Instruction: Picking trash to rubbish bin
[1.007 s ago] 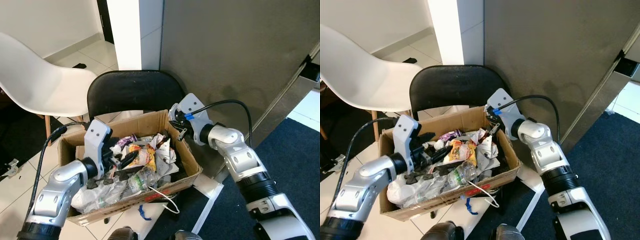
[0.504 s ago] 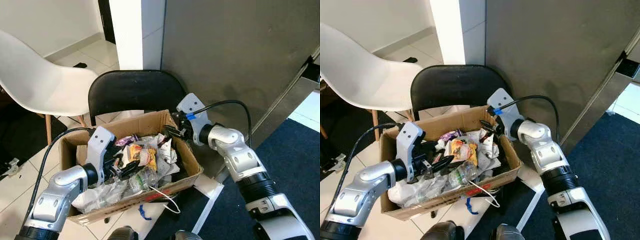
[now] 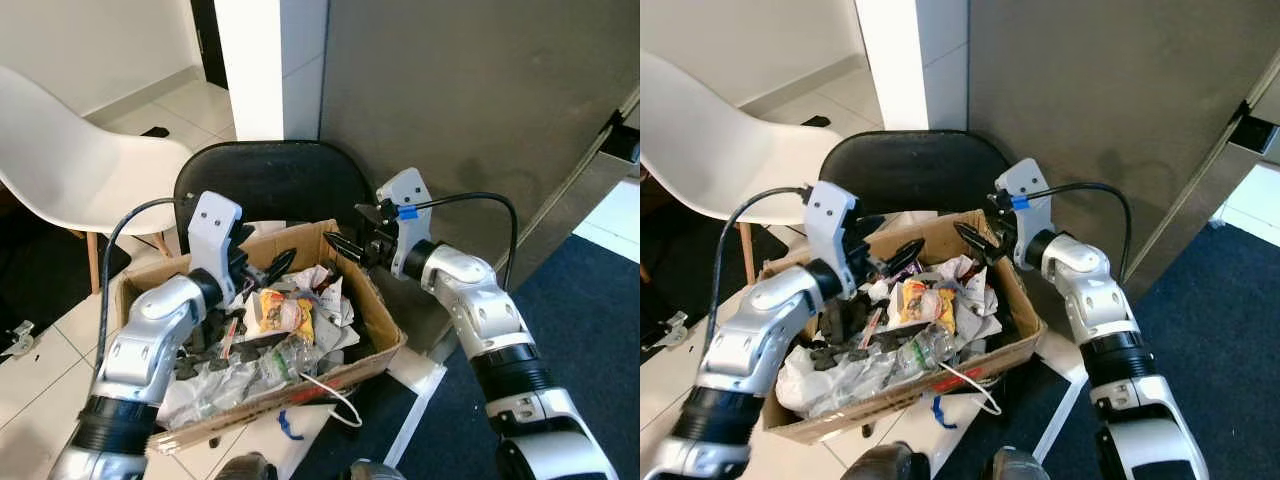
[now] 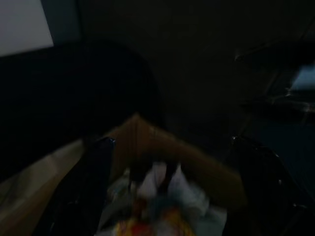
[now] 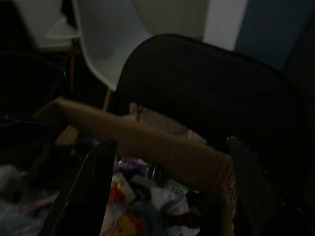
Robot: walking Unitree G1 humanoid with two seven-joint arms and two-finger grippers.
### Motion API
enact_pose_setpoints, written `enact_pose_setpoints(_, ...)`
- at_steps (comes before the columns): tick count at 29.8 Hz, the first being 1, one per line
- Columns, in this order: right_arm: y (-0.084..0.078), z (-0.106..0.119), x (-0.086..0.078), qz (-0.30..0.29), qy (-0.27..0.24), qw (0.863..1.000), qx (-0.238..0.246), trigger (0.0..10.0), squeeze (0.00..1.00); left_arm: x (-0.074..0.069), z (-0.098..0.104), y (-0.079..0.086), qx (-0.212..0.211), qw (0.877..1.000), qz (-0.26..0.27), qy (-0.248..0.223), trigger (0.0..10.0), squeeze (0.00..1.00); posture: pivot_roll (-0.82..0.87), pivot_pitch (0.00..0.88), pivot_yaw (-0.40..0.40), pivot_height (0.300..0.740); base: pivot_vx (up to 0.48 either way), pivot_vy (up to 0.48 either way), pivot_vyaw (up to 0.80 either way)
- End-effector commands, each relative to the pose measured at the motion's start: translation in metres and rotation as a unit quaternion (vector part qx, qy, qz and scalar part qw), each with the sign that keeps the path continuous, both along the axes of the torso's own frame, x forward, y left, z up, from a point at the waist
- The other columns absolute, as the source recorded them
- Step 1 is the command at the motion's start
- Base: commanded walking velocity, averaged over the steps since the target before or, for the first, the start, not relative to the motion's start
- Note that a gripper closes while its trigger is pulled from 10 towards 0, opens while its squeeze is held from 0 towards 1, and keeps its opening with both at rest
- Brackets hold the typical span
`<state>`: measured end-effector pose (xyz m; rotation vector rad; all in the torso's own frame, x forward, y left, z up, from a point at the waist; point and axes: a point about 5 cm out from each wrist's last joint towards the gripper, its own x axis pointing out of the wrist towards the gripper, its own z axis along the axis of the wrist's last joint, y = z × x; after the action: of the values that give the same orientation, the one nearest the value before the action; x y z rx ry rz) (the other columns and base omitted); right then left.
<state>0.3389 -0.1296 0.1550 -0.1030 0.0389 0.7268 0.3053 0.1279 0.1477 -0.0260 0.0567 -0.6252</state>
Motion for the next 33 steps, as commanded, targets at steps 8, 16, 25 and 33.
enact_pose_setpoints(8,0.0,0.0,-0.001,-0.01,-0.006,0.999,0.033,10.0,0.0,0.023,0.015,-0.038,-0.051,0.998,0.01,-0.031,10.0,0.0,-0.04,0.0,0.014,0.74,0.0,0.0,0.0)
enact_pose_setpoints(16,0.0,0.003,-0.002,-0.006,-0.009,0.997,0.076,10.0,0.0,0.035,0.006,-0.047,-0.026,0.999,0.01,-0.022,10.0,0.0,-0.04,0.0,0.011,0.74,0.0,0.0,0.0)
enact_pose_setpoints(25,0.001,0.003,-0.002,-0.005,-0.01,0.997,0.078,10.0,0.0,0.039,0.0,-0.049,-0.02,1.0,0.009,-0.015,10.0,0.0,-0.03,0.0,0.012,0.74,0.0,-0.236,0.0)
enact_pose_setpoints(33,0.001,0.003,-0.002,-0.004,-0.009,0.997,0.079,10.0,0.0,0.04,-0.001,-0.05,-0.019,1.0,0.006,-0.018,10.0,0.0,-0.03,0.0,0.009,0.74,0.0,-0.444,0.0)
